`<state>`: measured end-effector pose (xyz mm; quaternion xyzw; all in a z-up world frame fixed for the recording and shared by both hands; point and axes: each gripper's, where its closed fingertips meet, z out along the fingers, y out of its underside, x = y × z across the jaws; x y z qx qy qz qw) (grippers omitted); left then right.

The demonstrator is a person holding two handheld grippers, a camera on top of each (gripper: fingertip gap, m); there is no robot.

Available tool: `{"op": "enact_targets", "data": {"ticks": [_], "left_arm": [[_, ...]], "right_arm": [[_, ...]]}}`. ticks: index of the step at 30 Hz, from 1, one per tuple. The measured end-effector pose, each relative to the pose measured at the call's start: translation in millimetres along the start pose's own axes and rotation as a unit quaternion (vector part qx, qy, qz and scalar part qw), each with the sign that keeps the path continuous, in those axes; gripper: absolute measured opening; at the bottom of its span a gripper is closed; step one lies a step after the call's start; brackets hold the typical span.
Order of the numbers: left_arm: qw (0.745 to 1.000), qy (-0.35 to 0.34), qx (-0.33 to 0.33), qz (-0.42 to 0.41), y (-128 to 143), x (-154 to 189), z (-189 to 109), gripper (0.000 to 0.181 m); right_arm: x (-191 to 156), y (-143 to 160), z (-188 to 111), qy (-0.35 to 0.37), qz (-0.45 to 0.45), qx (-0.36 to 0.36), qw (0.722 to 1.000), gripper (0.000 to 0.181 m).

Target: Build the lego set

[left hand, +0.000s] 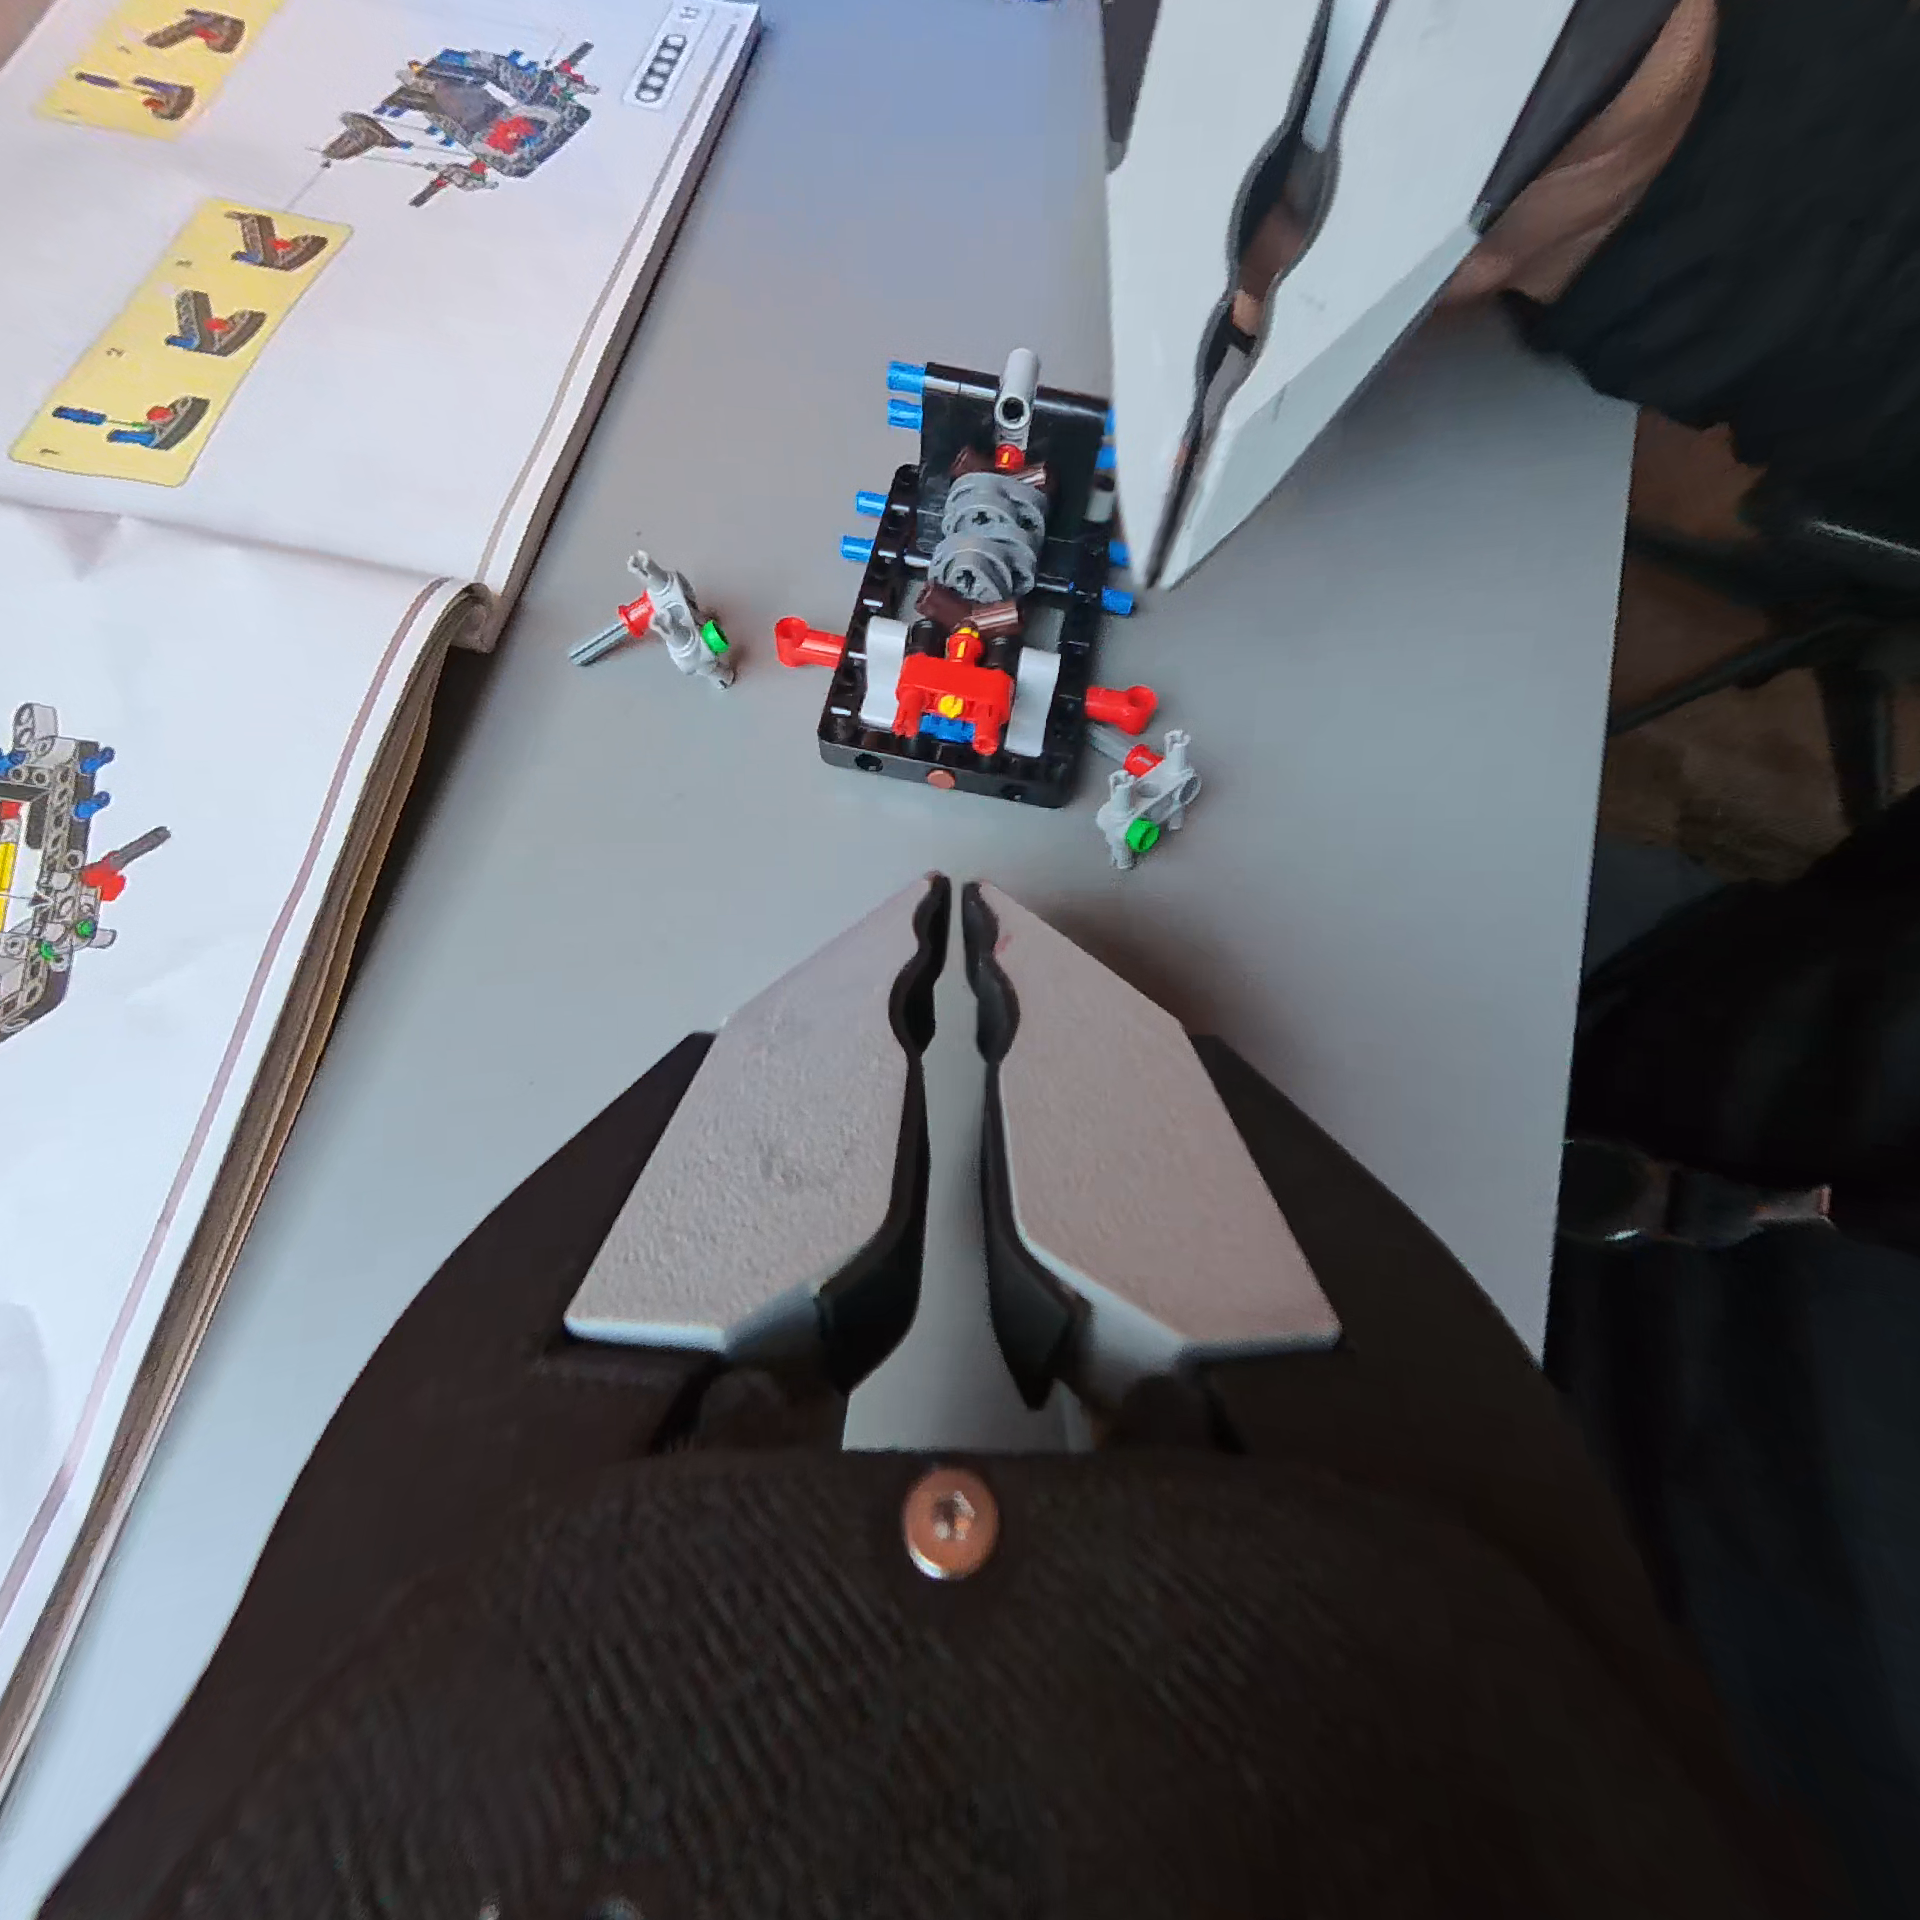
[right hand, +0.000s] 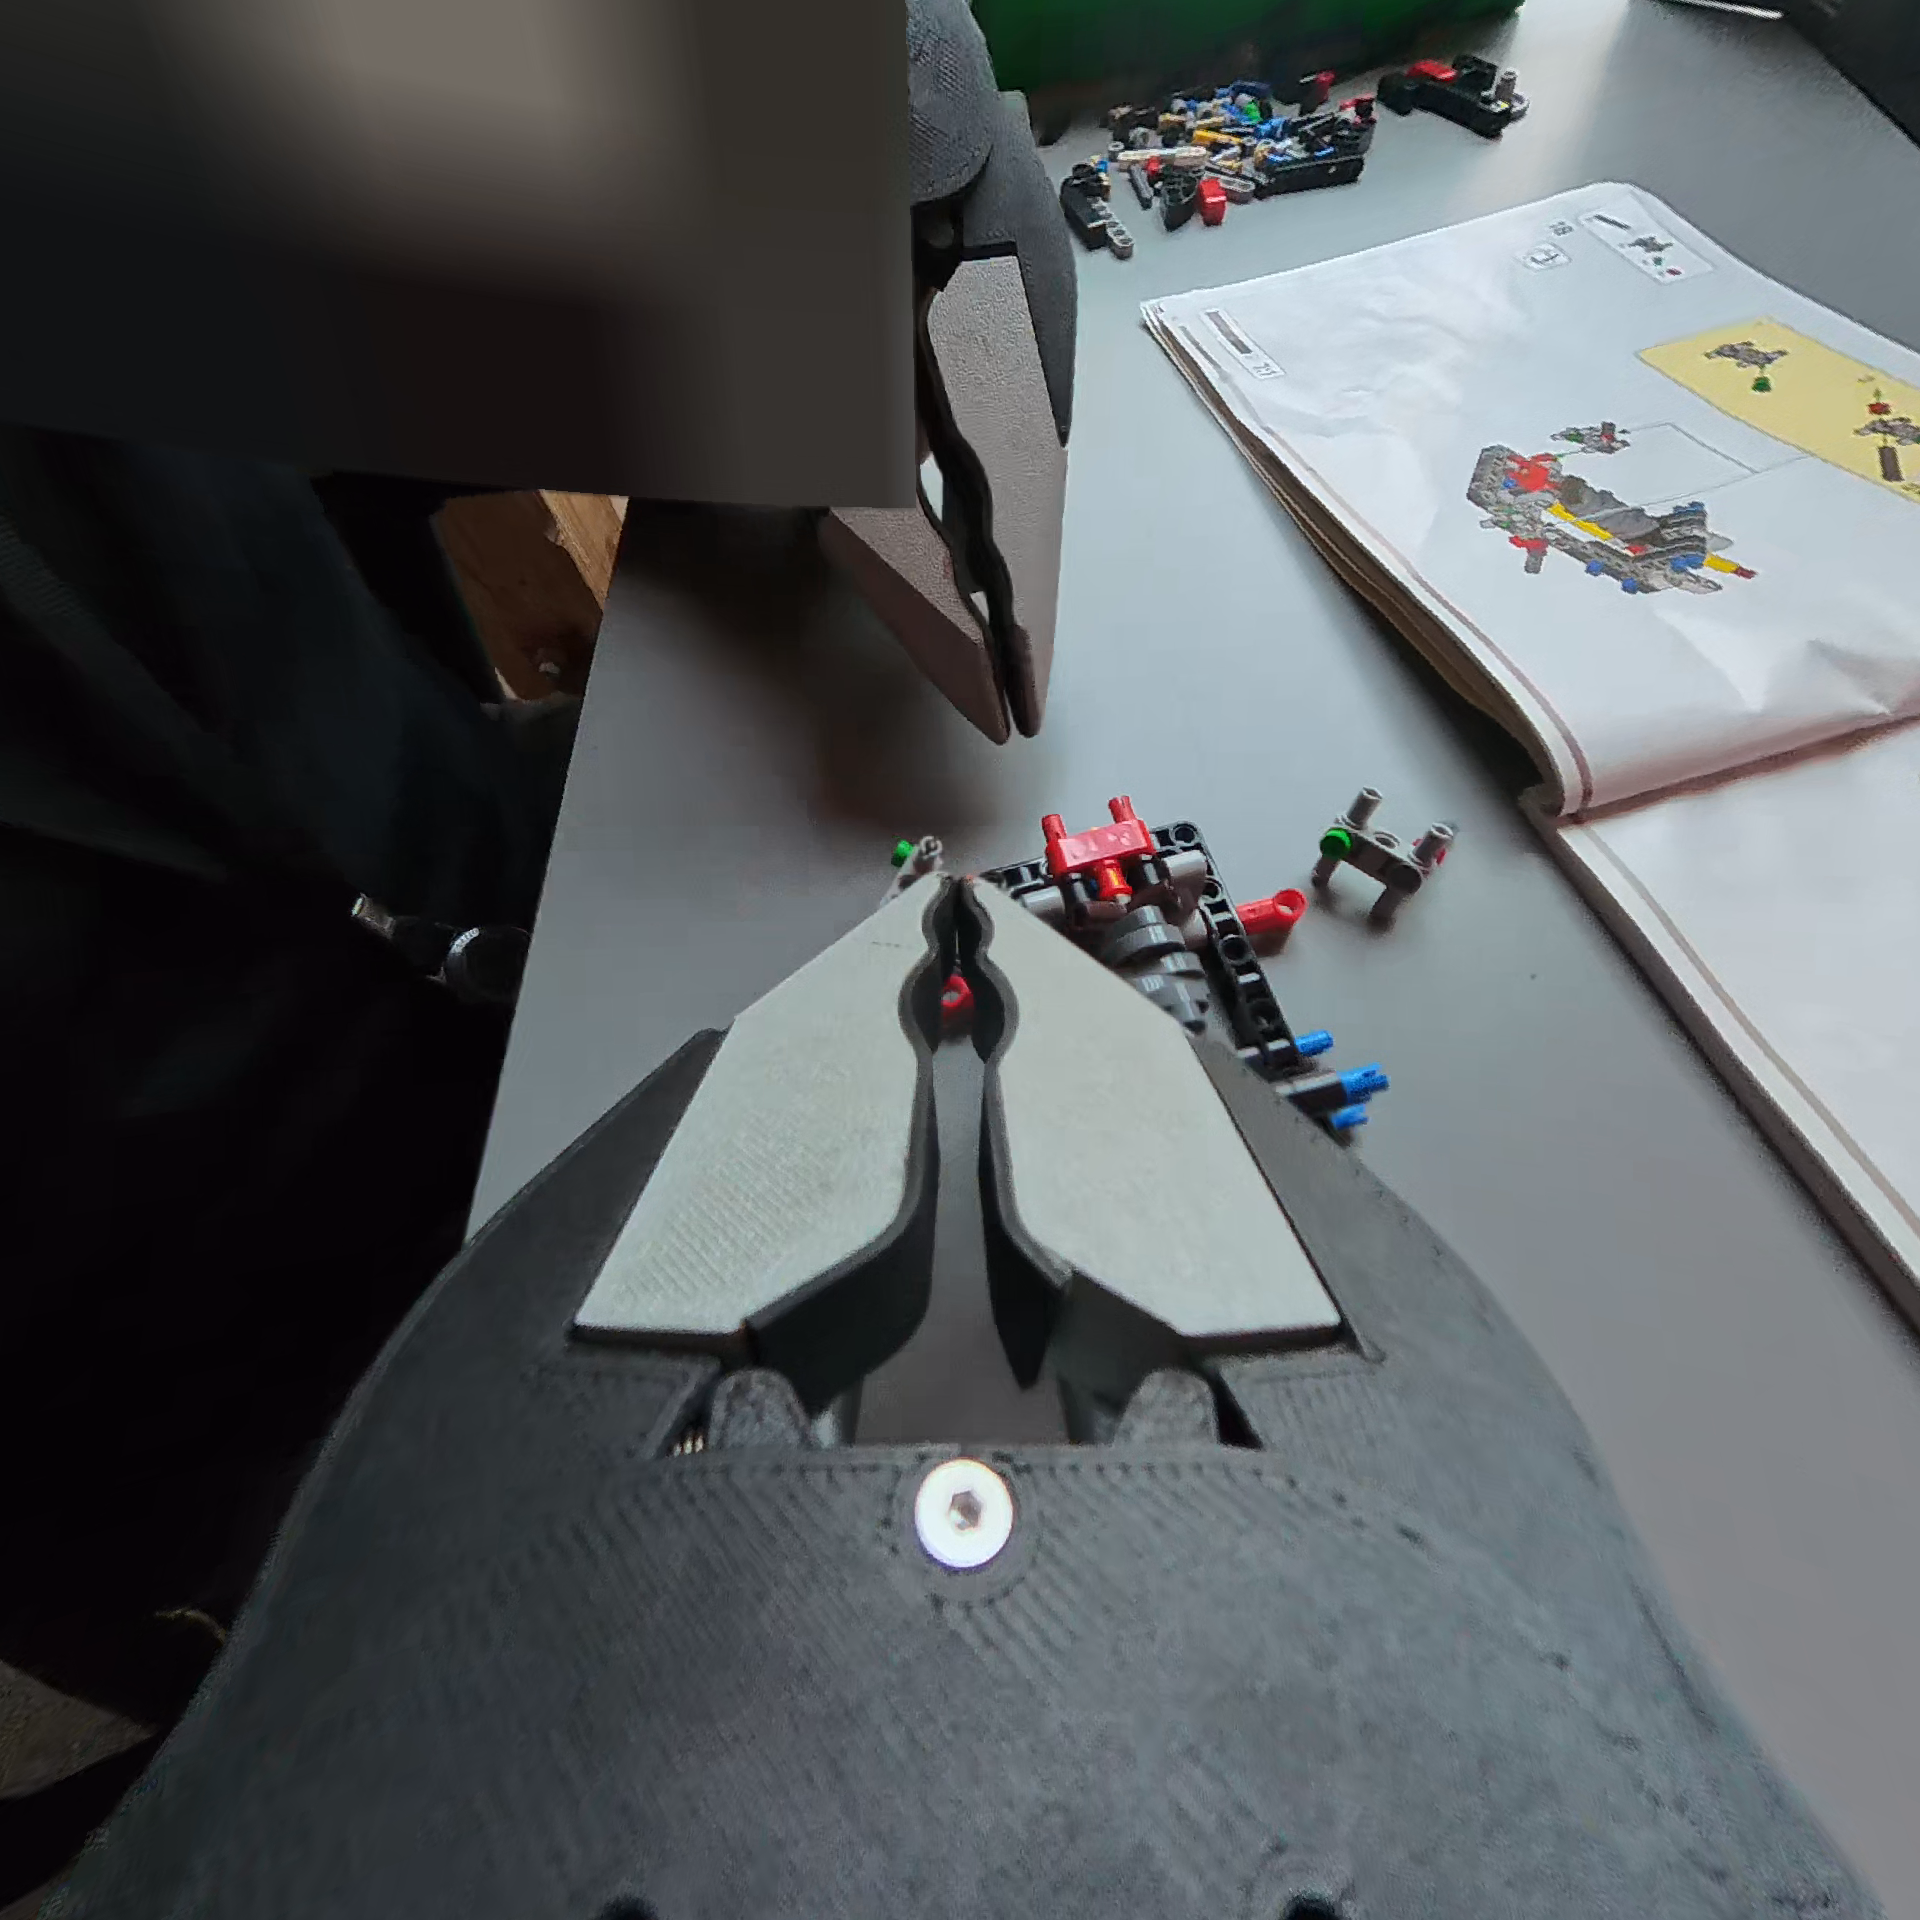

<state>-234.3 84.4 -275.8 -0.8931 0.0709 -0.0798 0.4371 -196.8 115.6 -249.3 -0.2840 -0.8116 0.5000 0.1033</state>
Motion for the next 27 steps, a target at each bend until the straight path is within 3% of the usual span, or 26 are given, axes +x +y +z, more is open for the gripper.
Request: {"op": "enact_targets", "data": {"ticks": [10,15,21,27], "left_arm": [[0.999,0.035,-0.012,0.036,-5,27,12,0.011],[0.998,0.045,-0.021,0.042,-4,34,18,0.010],[0.997,0.045,-0.030,0.053,-1,36,18,0.011],[0.996,0.063,-0.029,0.053,-2,42,19,0.014]], "right_arm": [[-11,18,16,0.089,-0.013,-0.087,0.992,0.009],[-16,19,30,0.070,0.001,-0.096,0.993,0.012],[-16,19,21,0.074,0.005,-0.096,0.993,0.012],[-18,21,24,0.054,0.021,-0.094,0.994,0.002]]}}
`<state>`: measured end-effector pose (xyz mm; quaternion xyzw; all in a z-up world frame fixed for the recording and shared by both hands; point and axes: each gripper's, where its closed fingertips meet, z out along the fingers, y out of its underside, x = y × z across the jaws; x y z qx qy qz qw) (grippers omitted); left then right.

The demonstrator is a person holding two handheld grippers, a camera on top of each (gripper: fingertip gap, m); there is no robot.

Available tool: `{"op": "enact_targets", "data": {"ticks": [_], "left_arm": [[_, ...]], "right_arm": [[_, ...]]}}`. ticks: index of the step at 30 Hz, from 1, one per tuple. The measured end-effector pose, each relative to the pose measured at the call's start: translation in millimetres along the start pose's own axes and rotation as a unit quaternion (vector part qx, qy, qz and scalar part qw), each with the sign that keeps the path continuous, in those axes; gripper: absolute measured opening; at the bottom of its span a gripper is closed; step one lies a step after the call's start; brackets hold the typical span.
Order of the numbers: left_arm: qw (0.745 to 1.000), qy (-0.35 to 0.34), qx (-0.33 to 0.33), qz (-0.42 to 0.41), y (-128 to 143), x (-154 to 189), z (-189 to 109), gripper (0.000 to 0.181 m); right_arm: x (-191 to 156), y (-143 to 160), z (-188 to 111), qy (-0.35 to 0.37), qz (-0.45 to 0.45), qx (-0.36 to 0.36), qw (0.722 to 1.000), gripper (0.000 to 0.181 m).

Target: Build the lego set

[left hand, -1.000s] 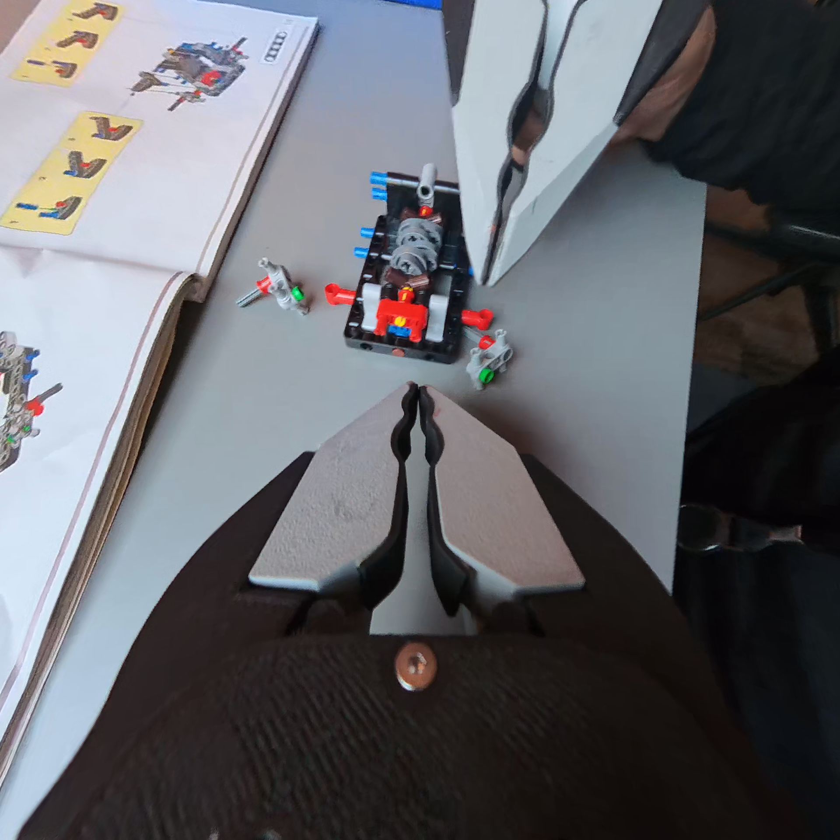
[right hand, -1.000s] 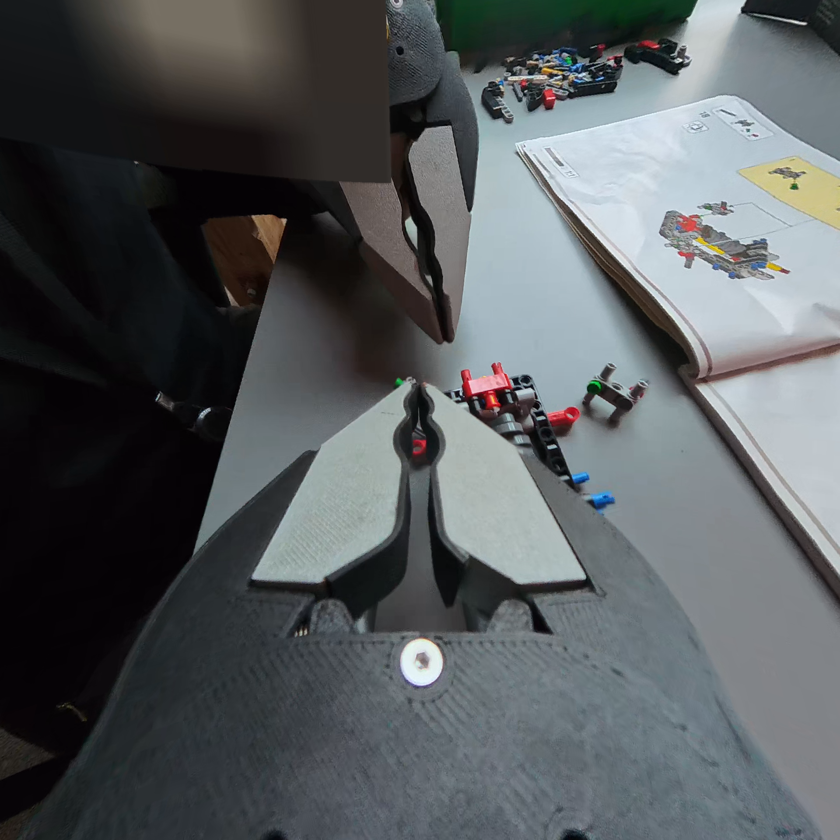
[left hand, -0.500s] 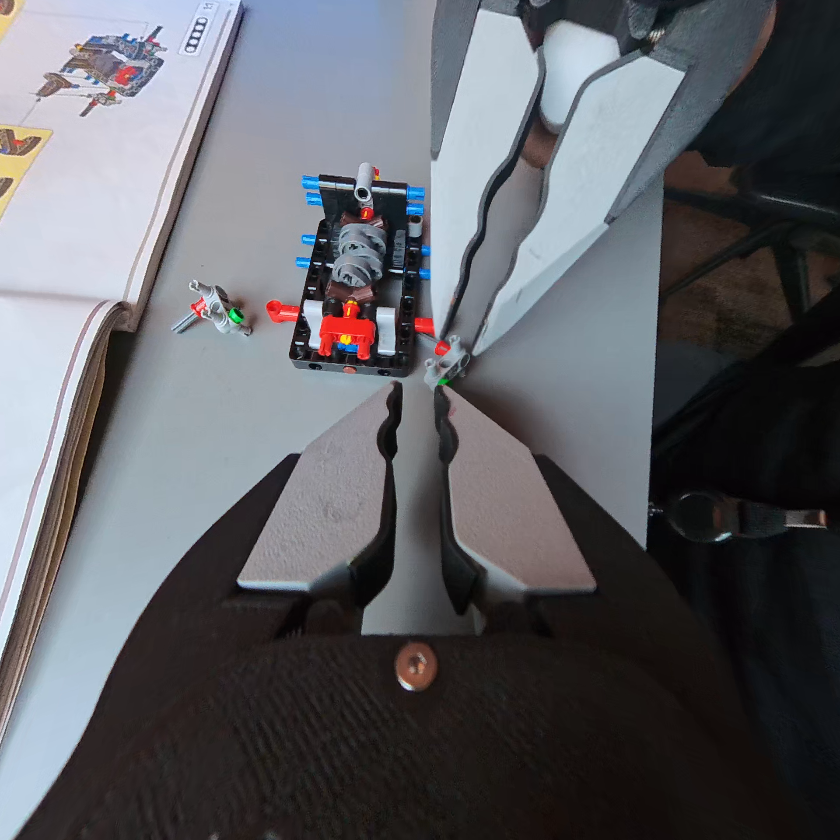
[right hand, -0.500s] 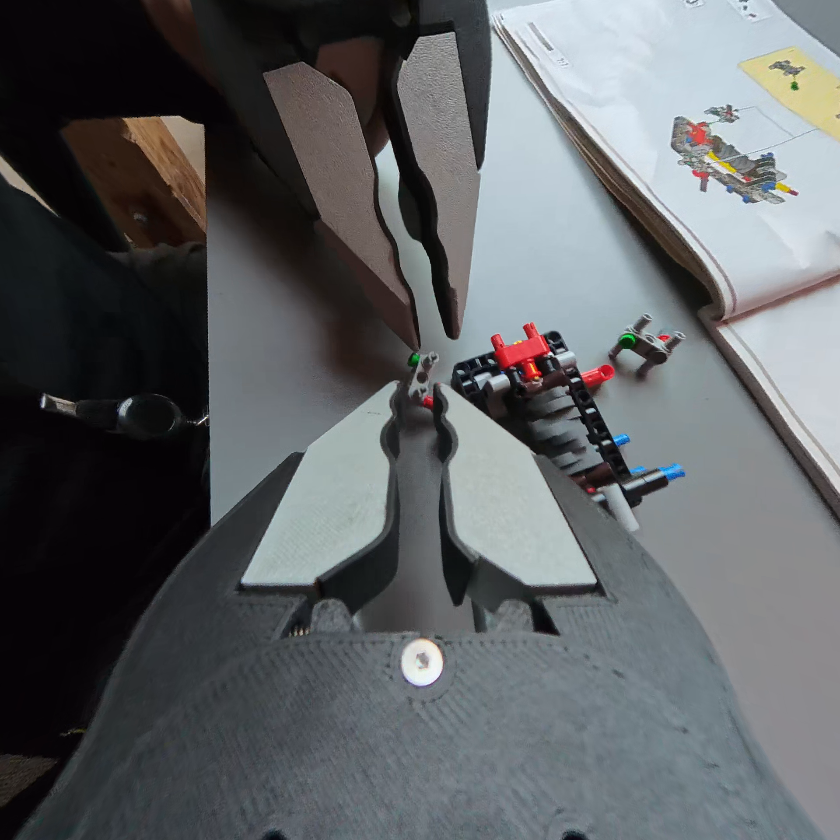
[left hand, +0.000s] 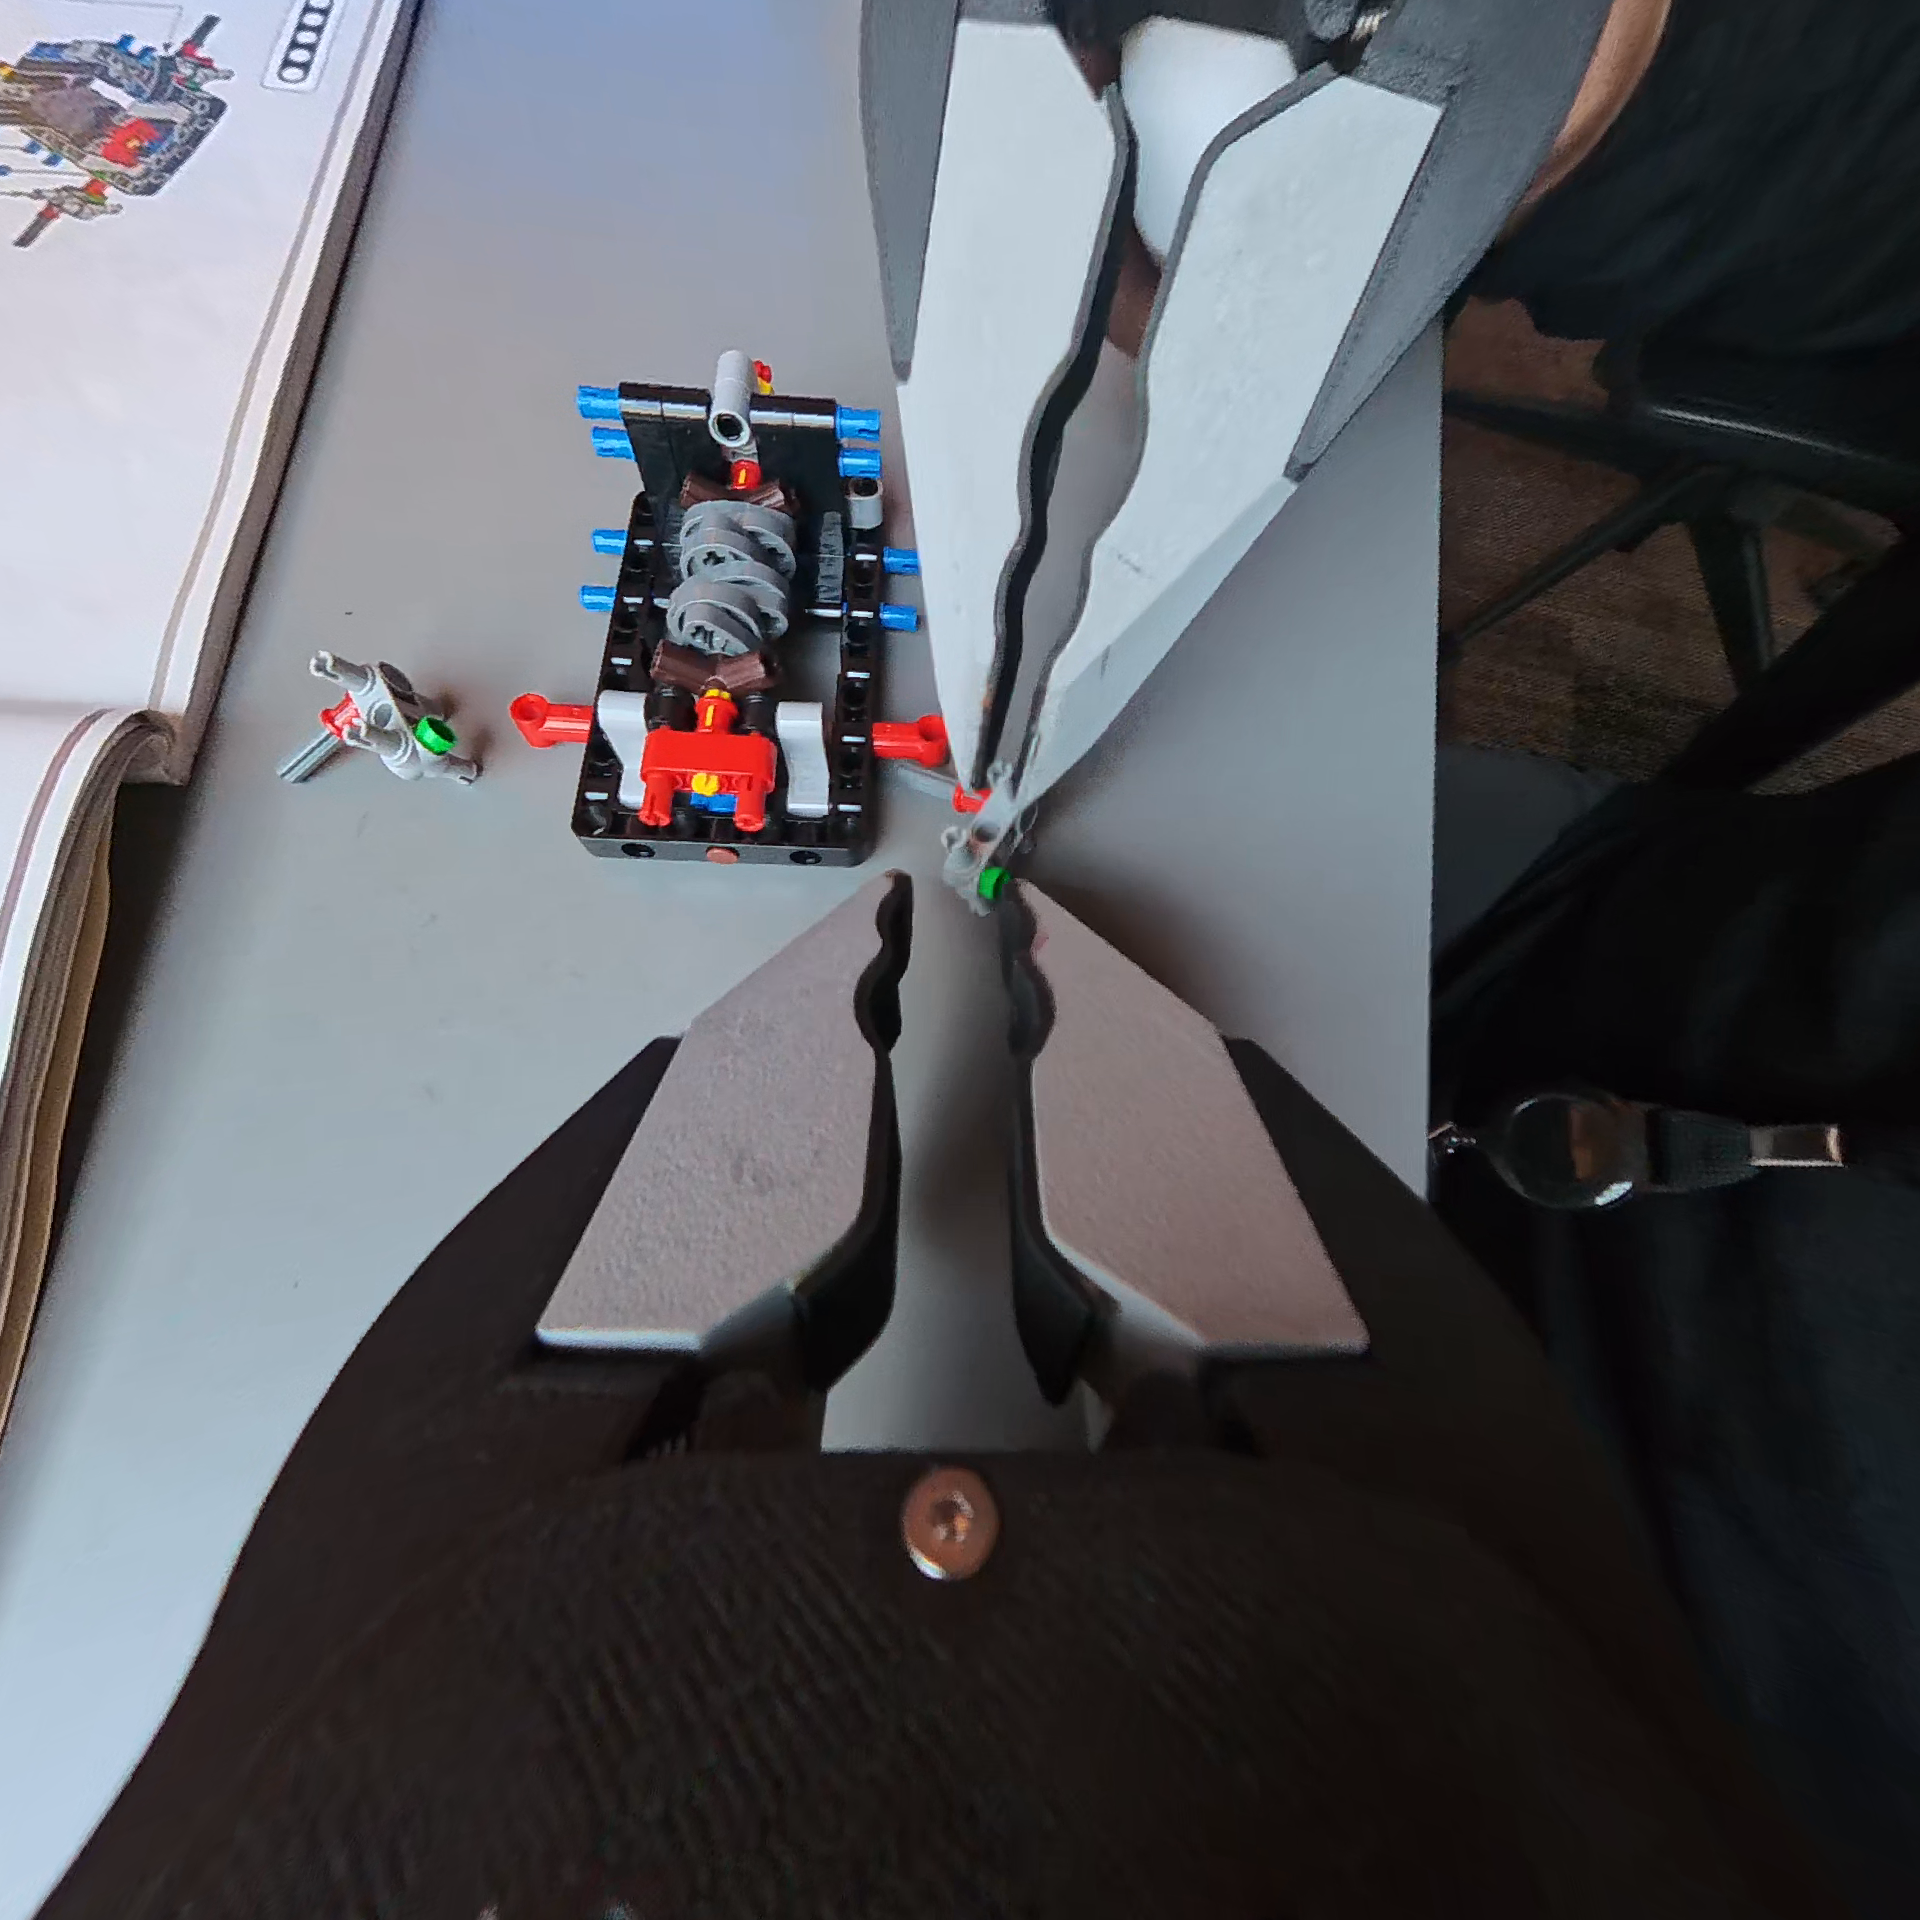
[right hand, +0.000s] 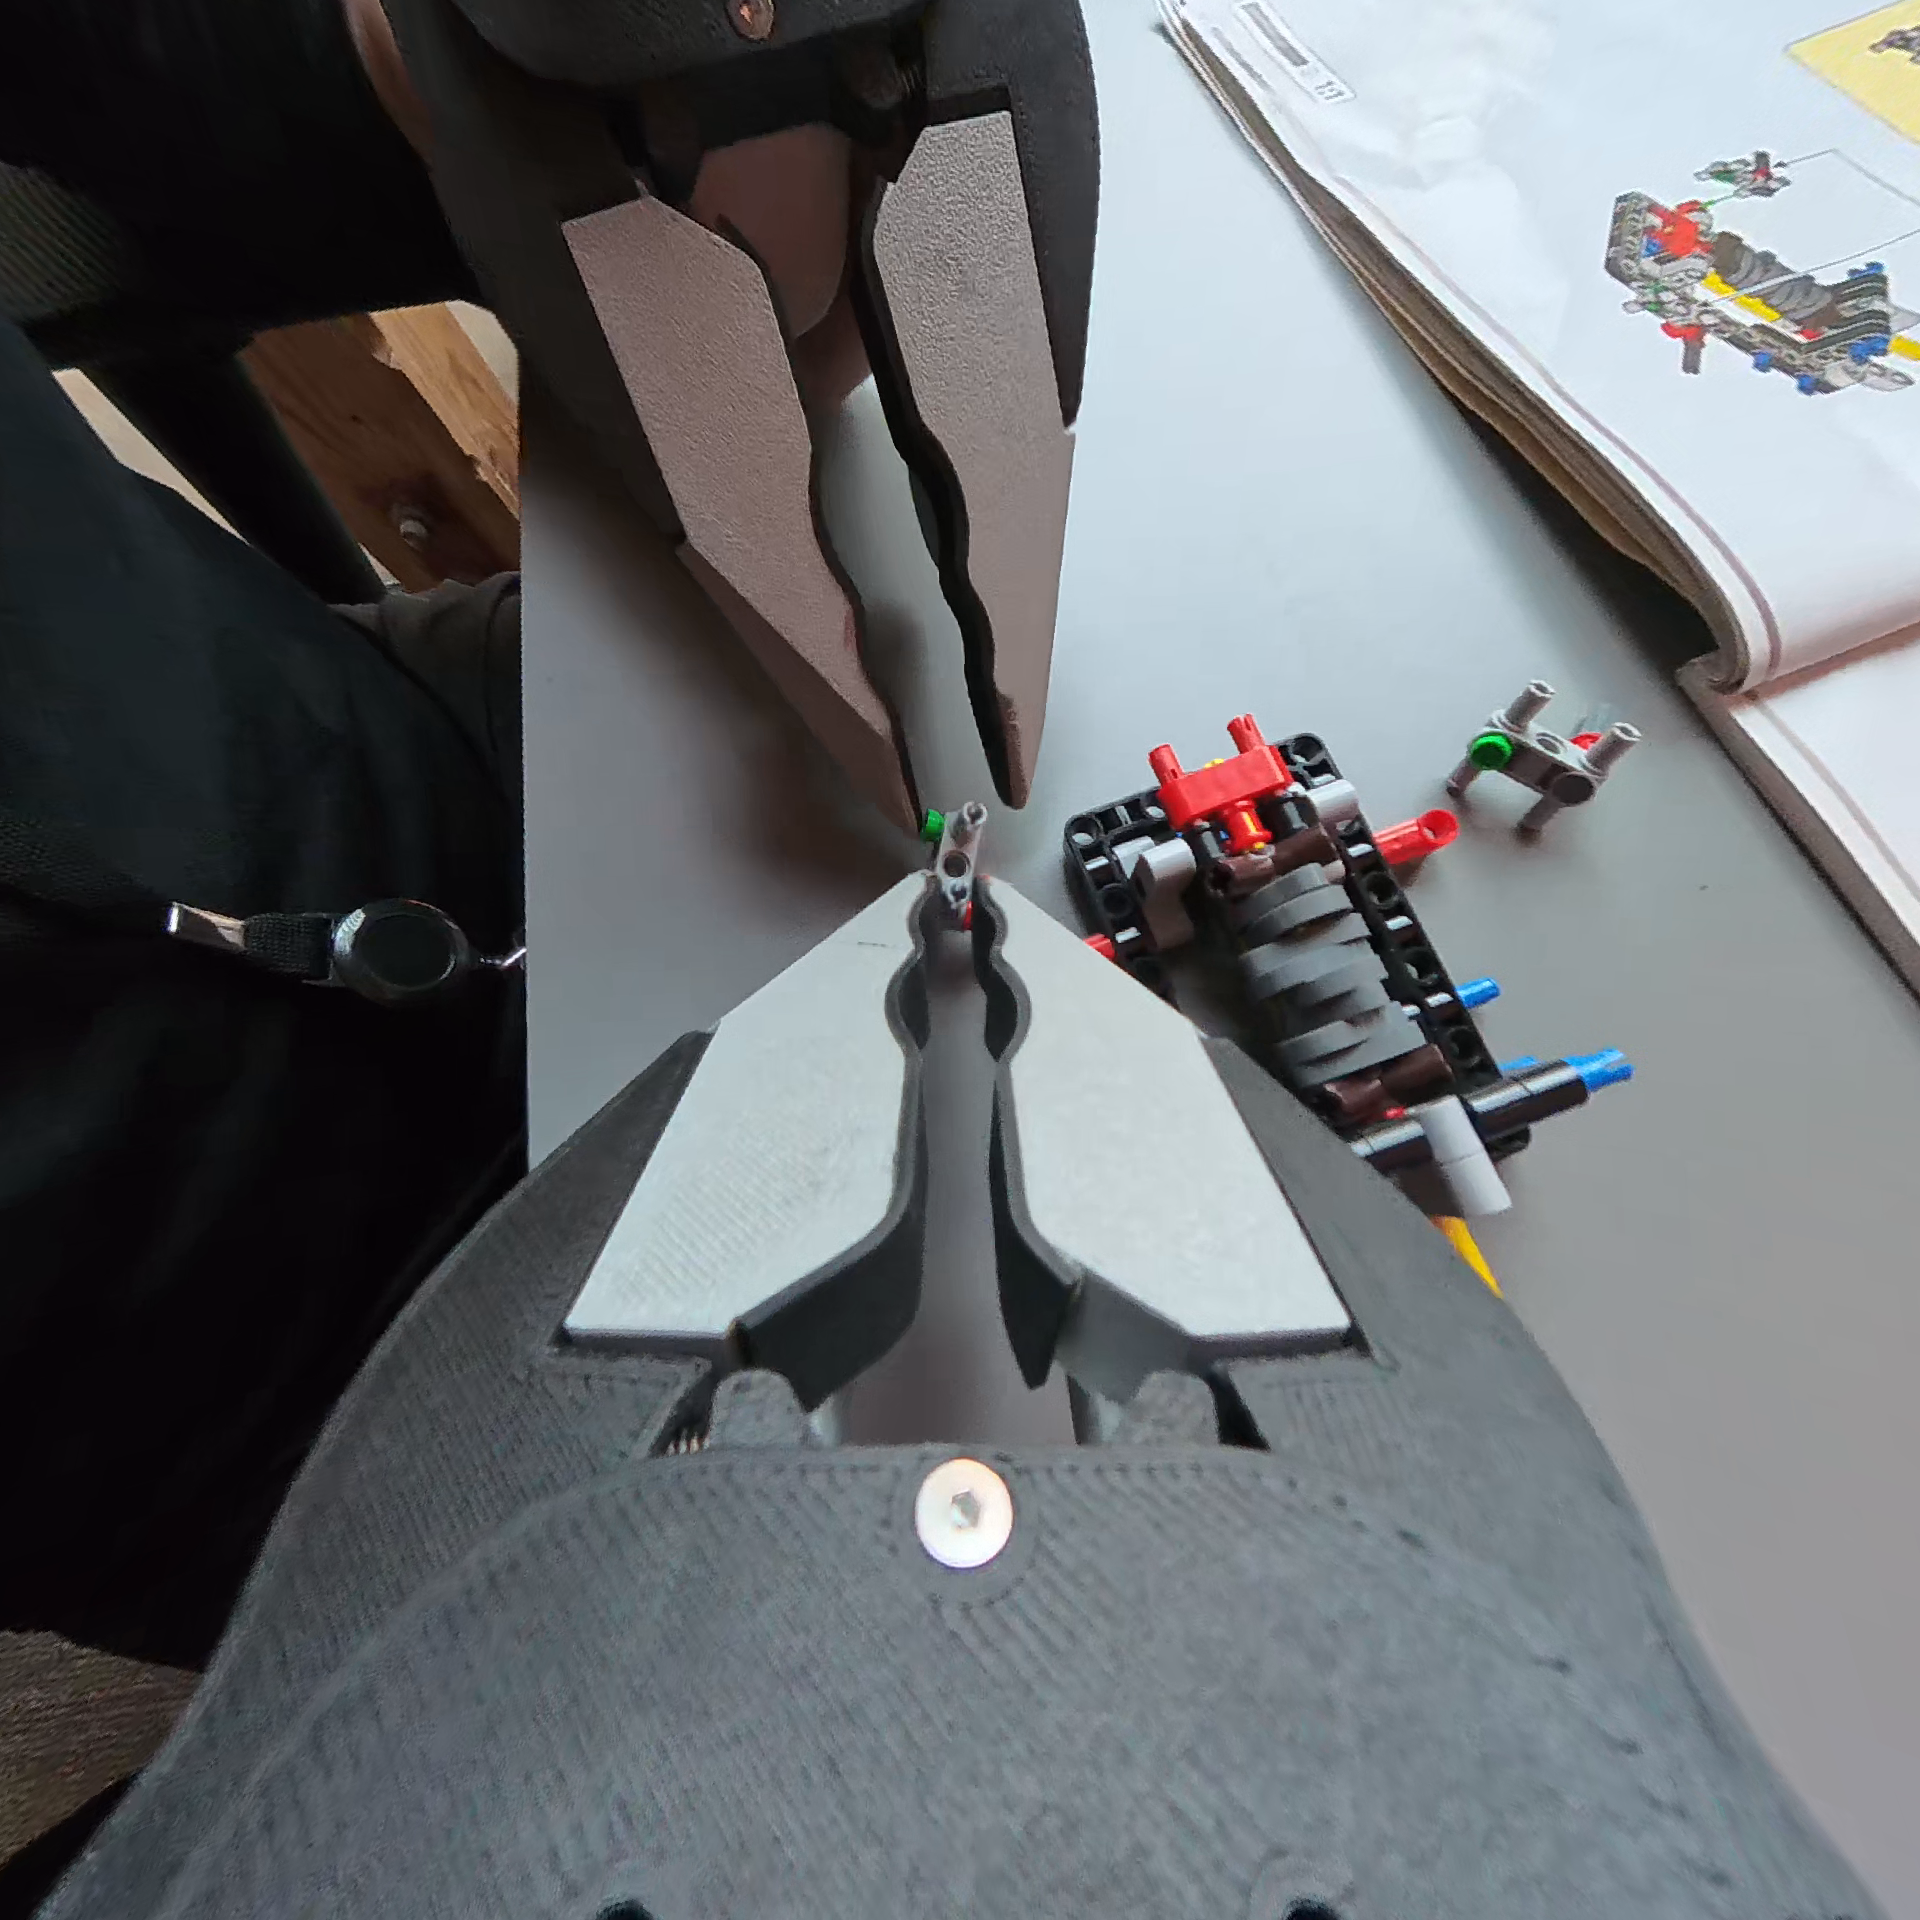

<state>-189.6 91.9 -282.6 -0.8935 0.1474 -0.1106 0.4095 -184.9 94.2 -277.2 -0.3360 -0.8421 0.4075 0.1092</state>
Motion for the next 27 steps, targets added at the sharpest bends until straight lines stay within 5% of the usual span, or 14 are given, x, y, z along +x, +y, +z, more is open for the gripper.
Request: {"op": "enact_targets", "data": {"ticks": [10,18,27], "left_arm": [[1.000,-0.015,-0.018,0.021,5,-4,2,0.009],[0.999,-0.040,-0.018,0.001,8,-16,-3,0.010],[1.000,-0.004,-0.018,0.000,14,10,-11,0.010]], "right_arm": [[-25,-4,7,-0.063,0.085,-0.021,0.994,0.009],[-26,-8,-4,-0.038,0.043,-0.022,0.998,0.011],[-15,10,-12,-0.002,0.040,-0.054,0.998,0.012]]}}
